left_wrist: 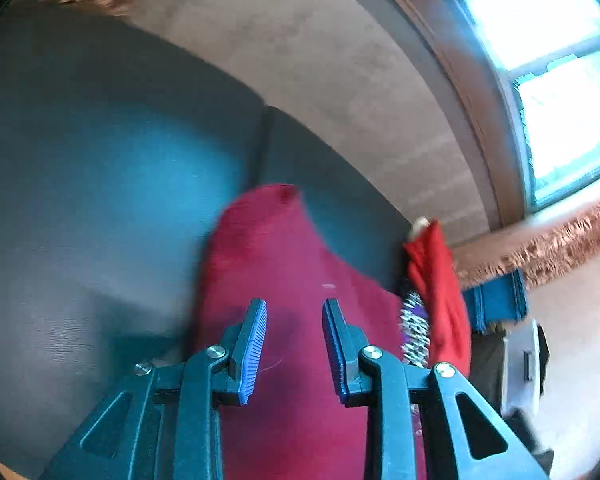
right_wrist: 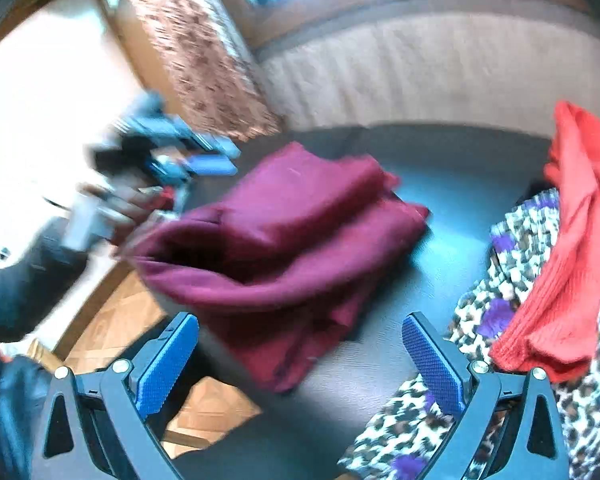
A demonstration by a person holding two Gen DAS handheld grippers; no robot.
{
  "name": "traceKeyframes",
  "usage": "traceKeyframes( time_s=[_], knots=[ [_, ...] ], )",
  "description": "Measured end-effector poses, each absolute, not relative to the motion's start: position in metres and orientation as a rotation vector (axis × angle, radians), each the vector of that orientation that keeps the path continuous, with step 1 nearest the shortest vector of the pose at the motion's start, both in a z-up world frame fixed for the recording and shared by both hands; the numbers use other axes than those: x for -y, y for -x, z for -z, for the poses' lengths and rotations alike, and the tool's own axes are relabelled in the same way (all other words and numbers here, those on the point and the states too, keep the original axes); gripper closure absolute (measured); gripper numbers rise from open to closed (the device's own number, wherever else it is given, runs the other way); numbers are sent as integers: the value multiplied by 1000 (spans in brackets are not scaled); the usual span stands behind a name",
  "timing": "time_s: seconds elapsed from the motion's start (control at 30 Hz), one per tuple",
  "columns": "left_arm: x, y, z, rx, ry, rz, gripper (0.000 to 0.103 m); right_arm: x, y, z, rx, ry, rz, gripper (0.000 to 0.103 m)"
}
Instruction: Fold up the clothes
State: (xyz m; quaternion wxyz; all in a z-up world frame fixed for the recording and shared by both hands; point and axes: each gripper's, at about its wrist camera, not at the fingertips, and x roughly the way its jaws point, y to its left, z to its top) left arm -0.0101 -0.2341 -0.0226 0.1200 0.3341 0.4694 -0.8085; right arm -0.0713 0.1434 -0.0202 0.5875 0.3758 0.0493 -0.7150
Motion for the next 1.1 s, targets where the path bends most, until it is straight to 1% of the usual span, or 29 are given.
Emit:
traceKeyframes(
  time_s=[0.07, 0.13, 0.27, 0.33, 0.47, 0.5, 0.6, 0.7, 0.8, 0.87, 0.97, 1.1],
  knots=[
    [227, 7, 32, -1347, -951, 2392, 76, -137, 50, 2, -98, -844, 1567, 0],
    [212, 12, 35, -1294, -929, 2444, 76, -108, 38, -3, -99, -842, 1452, 0],
    [186, 24, 33, -1194, -894, 2552, 75, -43, 25, 21, -131, -935, 1276, 0],
    [173, 32, 36, -1086, -903, 2610, 75, -16, 22, 38, -114, -1004, 1191, 0],
    [154, 41, 55, -865, -952, 2702, 73, -33, 20, 73, -43, -1053, 1207, 0],
    [153, 41, 55, -842, -947, 2710, 73, -40, 20, 80, -23, -1060, 1221, 2],
    [154, 44, 53, -824, -965, 2710, 72, -64, 26, 75, 80, -1080, 1283, 2],
    [157, 43, 53, -846, -957, 2716, 72, -87, 33, 67, 175, -1142, 1348, 2],
    [160, 39, 54, -879, -935, 2710, 72, -114, 42, 49, 215, -1085, 1452, 2],
    [159, 36, 56, -870, -929, 2710, 72, -122, 50, 37, 233, -1057, 1531, 0],
    [158, 34, 55, -879, -925, 2707, 72, -113, 69, 30, 244, -1027, 1654, 0],
    [159, 25, 52, -904, -891, 2696, 72, -88, 99, 40, 284, -1075, 1764, 0]
  ],
)
